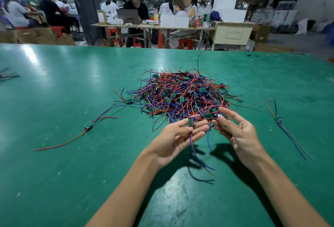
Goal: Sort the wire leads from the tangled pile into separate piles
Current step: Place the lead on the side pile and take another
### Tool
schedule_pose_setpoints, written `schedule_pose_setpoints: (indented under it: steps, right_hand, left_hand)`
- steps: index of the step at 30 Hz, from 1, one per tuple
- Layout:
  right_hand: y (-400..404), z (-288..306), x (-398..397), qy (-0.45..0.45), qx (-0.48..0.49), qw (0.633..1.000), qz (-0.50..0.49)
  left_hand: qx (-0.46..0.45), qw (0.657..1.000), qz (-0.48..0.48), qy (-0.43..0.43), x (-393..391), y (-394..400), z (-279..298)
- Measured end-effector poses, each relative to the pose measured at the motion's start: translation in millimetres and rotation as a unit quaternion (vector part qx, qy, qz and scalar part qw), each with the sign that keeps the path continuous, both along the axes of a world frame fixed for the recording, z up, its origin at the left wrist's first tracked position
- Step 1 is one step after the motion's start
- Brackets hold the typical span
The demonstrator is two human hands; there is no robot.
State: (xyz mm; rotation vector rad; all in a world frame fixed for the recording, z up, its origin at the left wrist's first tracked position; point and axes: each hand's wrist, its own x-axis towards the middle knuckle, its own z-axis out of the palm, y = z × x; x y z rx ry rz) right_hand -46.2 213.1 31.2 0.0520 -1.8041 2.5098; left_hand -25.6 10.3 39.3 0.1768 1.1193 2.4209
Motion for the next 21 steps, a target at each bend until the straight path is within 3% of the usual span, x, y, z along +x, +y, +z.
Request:
schedule_pose_setpoints:
  steps: [6, 14, 21]
  right_hand:
    - [-7.2, -5.7, 6.4, 0.045, 0.103, 0.993, -0.021]
    - [-27.8, -9.3, 17.9, 0.101, 0.16, 0.981, 0.046]
    - [-31.6, -7.8, 20.2, 0.086, 0.192, 0.976, 0.063]
  left_hand:
    - [-0.095, 0.991, 0.044, 0.086, 5.4, 10.5, -2.8]
    - [-0.13, 0.974, 0.167, 0.083, -0.7, 13.7, -3.8]
    - [-0.071, 0.947, 0.311, 0.04, -14.0, -25.8, 7.3]
